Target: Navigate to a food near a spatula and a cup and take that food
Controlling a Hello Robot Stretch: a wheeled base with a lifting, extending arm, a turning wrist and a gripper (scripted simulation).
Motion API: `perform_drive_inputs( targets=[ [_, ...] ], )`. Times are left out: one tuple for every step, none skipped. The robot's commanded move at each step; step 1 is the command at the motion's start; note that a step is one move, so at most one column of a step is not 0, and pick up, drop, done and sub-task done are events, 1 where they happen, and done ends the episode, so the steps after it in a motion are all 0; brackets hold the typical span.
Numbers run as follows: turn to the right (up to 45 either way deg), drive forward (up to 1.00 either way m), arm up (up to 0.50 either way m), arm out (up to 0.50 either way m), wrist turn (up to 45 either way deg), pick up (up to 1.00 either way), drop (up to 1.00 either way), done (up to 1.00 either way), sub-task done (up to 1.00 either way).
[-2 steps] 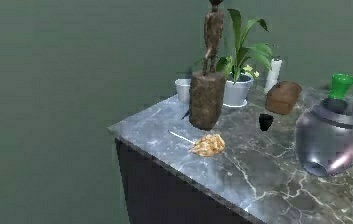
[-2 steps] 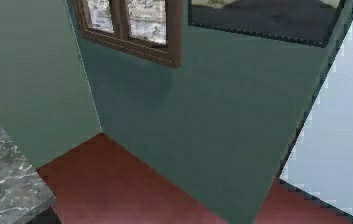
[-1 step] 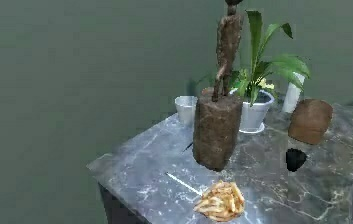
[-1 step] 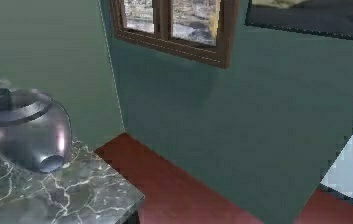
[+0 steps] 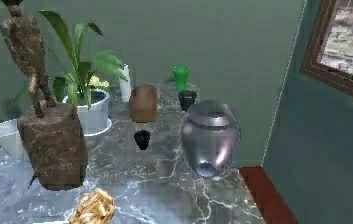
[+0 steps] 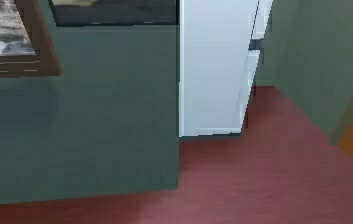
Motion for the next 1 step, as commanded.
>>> perform_drive_inputs(
  targets=[
    [45.0, 0.0, 0.0, 0.0, 0.0, 0.0, 0.0, 0.0, 0.0]
  ],
)
